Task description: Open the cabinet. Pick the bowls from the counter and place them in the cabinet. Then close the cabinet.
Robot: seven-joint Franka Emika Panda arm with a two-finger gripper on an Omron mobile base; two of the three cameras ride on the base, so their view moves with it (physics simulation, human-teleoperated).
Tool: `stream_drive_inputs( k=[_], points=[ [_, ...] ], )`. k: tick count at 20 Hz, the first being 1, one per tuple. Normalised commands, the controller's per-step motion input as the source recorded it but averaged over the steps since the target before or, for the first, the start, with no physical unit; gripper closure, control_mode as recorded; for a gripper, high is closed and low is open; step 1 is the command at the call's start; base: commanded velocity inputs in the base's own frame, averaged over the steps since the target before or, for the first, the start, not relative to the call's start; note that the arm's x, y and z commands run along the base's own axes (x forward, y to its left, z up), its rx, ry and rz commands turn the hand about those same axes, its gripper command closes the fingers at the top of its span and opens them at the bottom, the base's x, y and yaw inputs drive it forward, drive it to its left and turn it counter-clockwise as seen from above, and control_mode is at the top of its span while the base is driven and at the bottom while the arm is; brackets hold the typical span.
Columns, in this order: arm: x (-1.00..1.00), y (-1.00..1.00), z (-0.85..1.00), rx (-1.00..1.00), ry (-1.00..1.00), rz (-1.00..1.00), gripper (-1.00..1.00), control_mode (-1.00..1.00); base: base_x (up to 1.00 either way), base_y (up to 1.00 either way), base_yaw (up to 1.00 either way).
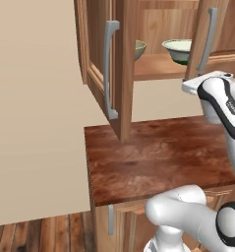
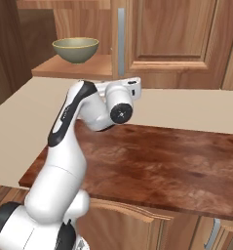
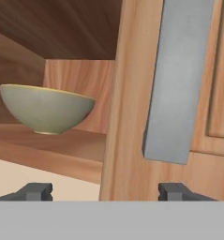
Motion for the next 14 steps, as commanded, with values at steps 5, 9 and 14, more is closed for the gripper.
stream_drive_inputs(
  k=[5, 9, 14],
  points=[
    [0.44, 0.00, 0.00, 0.00, 0.00, 0.00, -1.00, -1.00, 0.00, 0.00, 0.00],
    [0.41, 0.00, 0.00, 0.00, 0.00, 0.00, -1.00, -1.00, 0.00, 0.00, 0.00],
    [0.35, 0.00, 0.00, 0.00, 0.00, 0.00, -1.00, -1.00, 0.00, 0.00, 0.00]
  ],
)
